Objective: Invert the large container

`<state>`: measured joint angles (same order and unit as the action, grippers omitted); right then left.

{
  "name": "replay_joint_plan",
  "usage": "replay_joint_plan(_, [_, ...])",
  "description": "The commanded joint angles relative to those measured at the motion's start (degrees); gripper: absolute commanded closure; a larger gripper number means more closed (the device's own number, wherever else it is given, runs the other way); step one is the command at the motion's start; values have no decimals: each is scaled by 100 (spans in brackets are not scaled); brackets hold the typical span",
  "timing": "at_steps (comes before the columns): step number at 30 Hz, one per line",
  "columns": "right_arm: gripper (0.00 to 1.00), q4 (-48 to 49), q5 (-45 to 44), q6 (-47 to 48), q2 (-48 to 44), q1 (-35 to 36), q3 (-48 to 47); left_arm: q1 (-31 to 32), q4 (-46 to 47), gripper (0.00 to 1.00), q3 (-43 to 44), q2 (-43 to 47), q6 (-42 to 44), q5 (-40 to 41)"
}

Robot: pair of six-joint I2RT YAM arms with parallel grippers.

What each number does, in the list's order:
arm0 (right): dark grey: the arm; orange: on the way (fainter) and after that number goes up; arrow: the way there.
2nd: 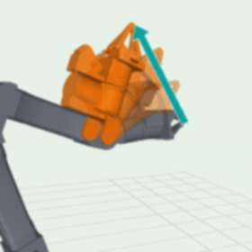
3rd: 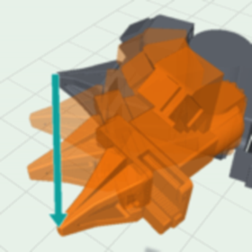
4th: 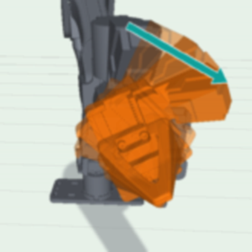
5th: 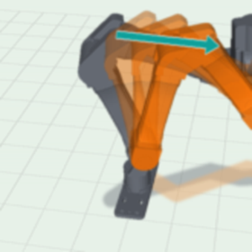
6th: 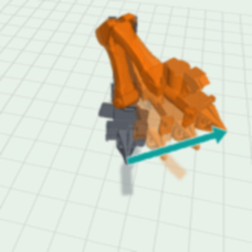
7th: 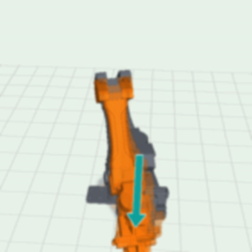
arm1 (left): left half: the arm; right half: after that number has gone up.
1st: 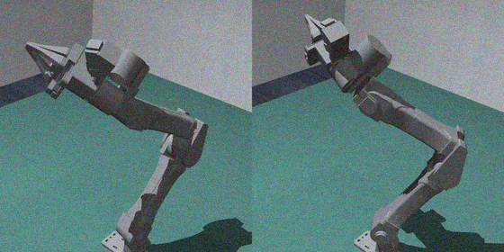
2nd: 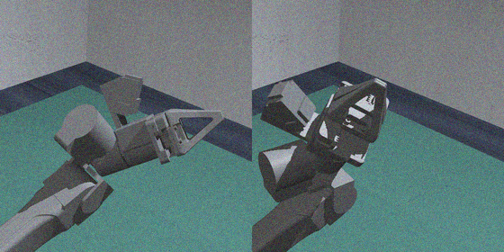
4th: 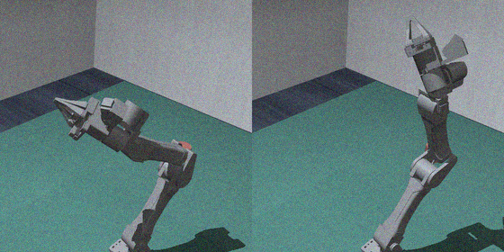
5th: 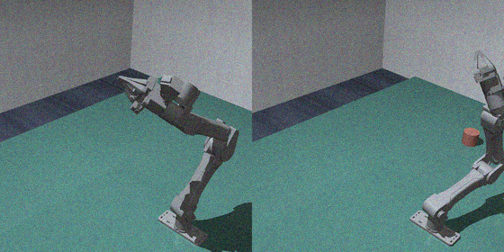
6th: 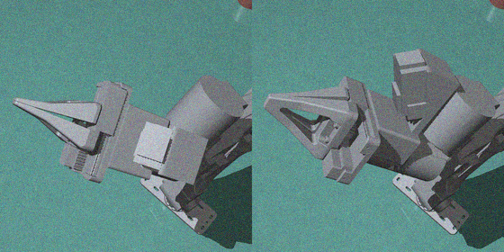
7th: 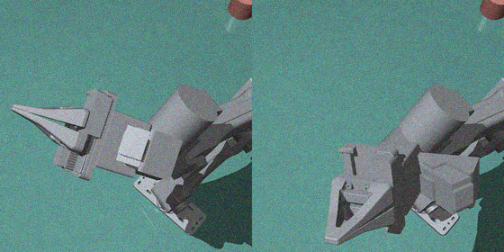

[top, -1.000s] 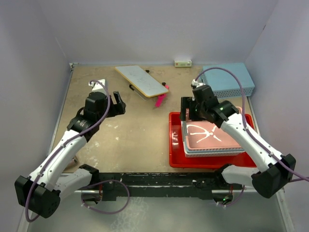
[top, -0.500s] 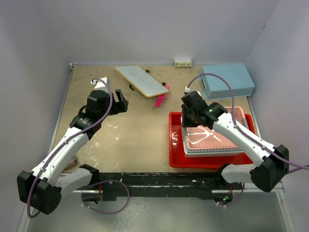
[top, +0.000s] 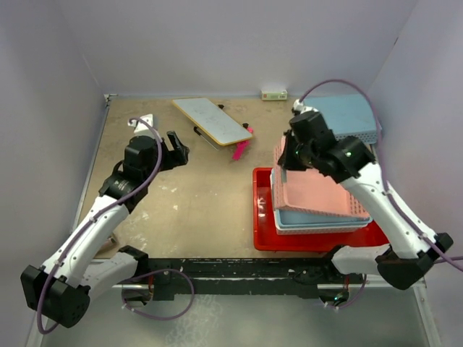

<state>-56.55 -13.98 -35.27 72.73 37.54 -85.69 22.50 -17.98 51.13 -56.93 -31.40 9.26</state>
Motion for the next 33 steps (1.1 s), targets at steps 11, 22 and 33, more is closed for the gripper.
replay_joint_plan(11, [100,1780,2491,636,631,33,-2897,-42,-2063,21,2306,-108,-639,2285])
replay_joint_plan(22, [100,2889,4388,749,1759,1412,-2967,-2064,-3079,20,2952,-126,-559,2157])
replay_joint_plan(33, [100,5356,5356,-717,1999,1967,-1666,-2083,-3282,20,4645,-410,-824,3196])
